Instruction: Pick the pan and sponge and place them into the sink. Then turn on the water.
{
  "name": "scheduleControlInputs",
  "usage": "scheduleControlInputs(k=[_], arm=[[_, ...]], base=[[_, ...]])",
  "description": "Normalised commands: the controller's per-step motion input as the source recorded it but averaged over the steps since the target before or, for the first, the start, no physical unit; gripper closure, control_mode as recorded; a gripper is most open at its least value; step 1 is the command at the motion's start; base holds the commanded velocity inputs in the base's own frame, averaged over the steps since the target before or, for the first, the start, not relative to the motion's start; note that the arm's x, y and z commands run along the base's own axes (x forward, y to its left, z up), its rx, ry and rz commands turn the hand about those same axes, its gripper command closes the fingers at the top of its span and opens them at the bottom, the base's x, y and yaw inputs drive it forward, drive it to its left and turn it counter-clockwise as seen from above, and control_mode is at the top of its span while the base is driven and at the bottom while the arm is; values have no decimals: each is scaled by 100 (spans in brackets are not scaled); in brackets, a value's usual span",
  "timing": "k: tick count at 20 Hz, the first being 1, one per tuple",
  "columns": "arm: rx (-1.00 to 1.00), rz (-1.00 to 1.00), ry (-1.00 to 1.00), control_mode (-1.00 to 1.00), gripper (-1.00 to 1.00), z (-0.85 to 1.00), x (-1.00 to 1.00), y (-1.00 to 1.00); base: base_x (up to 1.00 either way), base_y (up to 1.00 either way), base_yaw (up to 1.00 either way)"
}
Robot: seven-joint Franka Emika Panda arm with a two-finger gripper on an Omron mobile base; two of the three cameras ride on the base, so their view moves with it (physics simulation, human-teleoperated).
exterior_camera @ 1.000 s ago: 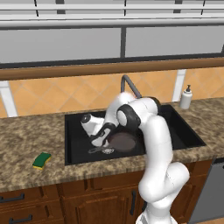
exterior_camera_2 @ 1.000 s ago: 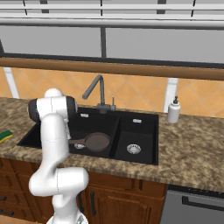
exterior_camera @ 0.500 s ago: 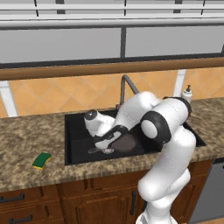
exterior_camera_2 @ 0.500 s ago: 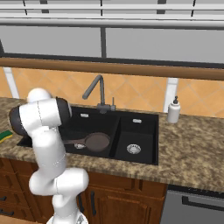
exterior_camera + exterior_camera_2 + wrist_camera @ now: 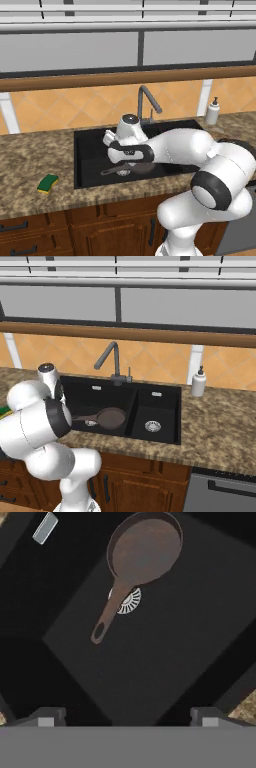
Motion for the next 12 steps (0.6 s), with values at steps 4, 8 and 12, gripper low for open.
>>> scheduleControlInputs(k=[4,8,12], arm=[[1,34,23,-100,-100,100,-14,19],[0,34,7,-100,-100,51,-32,41],[-1,30,-7,-100,-100,1,-54,59]], base=[[0,0,0],[0,0,0],[0,0,0]])
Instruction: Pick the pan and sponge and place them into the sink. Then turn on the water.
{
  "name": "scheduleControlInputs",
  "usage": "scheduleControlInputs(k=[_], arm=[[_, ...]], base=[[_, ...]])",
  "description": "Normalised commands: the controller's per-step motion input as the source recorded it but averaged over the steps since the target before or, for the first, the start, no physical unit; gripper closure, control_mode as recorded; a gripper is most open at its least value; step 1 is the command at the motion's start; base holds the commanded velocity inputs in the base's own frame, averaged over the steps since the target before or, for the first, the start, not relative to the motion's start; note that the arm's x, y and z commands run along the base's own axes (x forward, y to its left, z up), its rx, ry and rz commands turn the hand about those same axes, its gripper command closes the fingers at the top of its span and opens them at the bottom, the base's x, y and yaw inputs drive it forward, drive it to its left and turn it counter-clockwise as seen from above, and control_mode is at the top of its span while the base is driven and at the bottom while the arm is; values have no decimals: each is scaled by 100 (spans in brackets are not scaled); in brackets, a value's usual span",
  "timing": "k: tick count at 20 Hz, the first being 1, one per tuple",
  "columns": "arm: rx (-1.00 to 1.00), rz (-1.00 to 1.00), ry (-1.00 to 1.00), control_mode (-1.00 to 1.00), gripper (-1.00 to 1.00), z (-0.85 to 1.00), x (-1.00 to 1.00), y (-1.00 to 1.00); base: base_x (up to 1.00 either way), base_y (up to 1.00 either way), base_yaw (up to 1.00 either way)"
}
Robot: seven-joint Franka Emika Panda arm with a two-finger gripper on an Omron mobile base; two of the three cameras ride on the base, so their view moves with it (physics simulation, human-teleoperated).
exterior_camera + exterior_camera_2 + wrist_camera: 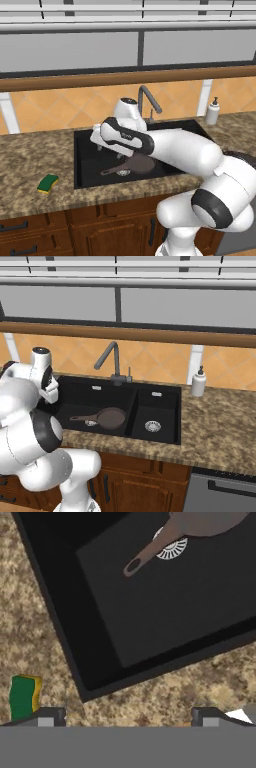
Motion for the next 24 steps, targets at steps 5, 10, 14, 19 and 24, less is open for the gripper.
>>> scheduleControlInputs(k=[5,10,14,19,24], arm=[[0,25,-15,-100,-100,0,-72,56],[0,23,-17,-100,-100,-2,-62,60],[0,17,-13,-100,-100,-6,-54,54],[0,7,-9,-100,-100,0,-5,35],[-4,2,-2,-100,-100,0,28,40]], base=[[0,0,0],[0,0,0],[0,0,0],[0,0,0],[0,0,0]])
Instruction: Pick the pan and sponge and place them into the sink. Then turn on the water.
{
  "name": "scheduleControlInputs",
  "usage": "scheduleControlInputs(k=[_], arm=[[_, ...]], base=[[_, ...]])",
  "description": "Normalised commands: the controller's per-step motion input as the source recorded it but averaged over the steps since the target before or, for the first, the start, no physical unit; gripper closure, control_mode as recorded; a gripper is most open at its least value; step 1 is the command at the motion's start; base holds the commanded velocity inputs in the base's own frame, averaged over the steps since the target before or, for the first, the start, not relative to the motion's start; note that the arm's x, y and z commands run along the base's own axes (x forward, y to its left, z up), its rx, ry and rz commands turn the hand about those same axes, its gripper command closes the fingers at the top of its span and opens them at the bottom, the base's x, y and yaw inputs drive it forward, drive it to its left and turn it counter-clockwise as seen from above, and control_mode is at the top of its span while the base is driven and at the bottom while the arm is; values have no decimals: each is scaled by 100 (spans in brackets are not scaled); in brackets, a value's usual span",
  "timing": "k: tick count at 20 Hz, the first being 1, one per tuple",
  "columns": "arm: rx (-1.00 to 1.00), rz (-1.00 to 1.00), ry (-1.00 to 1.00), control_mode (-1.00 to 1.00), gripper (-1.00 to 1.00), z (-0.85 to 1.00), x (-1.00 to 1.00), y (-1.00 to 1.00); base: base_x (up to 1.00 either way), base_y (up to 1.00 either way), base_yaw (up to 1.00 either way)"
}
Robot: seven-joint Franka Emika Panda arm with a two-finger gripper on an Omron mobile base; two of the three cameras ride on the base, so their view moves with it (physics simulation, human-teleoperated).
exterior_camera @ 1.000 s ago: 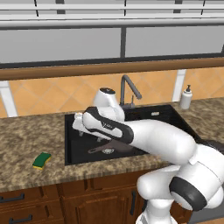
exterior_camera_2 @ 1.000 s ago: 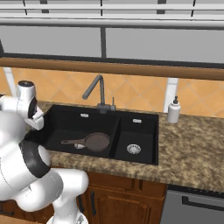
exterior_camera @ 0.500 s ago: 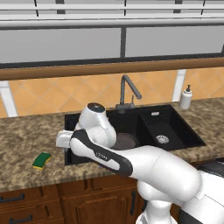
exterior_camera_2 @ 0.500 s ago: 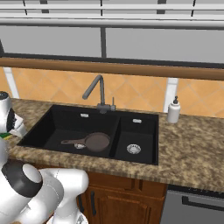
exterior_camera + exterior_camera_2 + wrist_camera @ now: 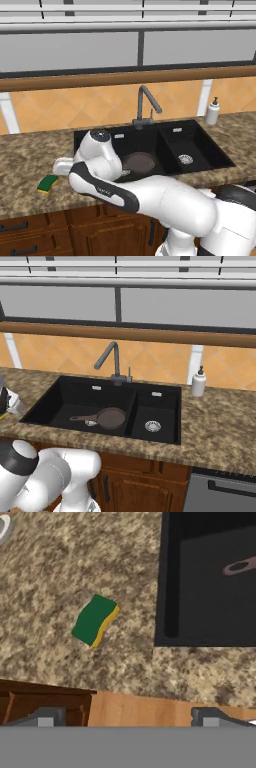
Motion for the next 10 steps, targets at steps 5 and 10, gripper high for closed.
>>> scheduleControlInputs(k=[5,10], arm=[[-7,0,1,-100,-100,0,28,46],[-2,-4,14,-100,-100,0,10,32]], base=[[0,0,0],[0,0,0]])
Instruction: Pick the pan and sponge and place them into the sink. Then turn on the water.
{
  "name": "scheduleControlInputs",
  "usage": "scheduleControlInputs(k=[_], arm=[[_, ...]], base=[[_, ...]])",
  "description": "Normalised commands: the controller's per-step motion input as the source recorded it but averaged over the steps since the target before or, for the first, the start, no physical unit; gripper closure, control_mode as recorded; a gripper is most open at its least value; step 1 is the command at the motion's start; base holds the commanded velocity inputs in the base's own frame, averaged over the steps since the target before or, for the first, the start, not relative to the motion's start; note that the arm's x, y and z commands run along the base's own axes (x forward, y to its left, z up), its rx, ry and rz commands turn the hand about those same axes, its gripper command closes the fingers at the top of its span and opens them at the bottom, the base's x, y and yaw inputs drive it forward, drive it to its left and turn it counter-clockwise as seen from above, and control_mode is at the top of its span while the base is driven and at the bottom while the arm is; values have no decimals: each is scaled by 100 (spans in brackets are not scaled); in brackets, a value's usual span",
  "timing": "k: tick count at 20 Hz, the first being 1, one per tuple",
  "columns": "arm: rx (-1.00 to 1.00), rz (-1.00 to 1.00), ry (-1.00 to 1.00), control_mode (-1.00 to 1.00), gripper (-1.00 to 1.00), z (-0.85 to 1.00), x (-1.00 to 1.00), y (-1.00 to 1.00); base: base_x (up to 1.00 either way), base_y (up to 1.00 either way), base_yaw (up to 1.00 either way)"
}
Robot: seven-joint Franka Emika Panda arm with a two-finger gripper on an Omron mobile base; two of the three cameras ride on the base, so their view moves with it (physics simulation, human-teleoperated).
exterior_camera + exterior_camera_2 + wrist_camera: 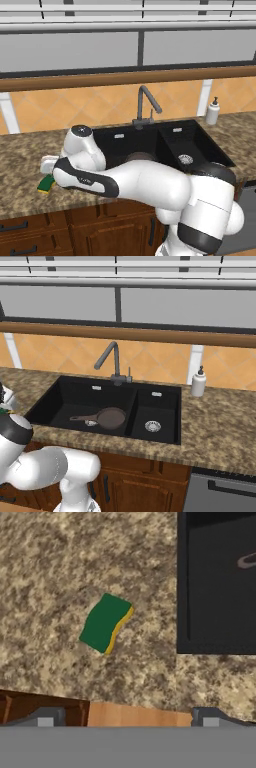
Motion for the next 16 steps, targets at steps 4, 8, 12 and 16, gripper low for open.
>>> scheduleControlInputs(k=[4,8,12,16], arm=[[0,-16,18,-100,-100,-9,0,3],[0,-20,17,-100,-100,-23,0,0],[0,-19,14,-100,-100,-25,3,0],[0,-11,2,-100,-100,-17,26,12]], base=[[0,0,0],[0,0,0],[0,0,0],[0,0,0]])
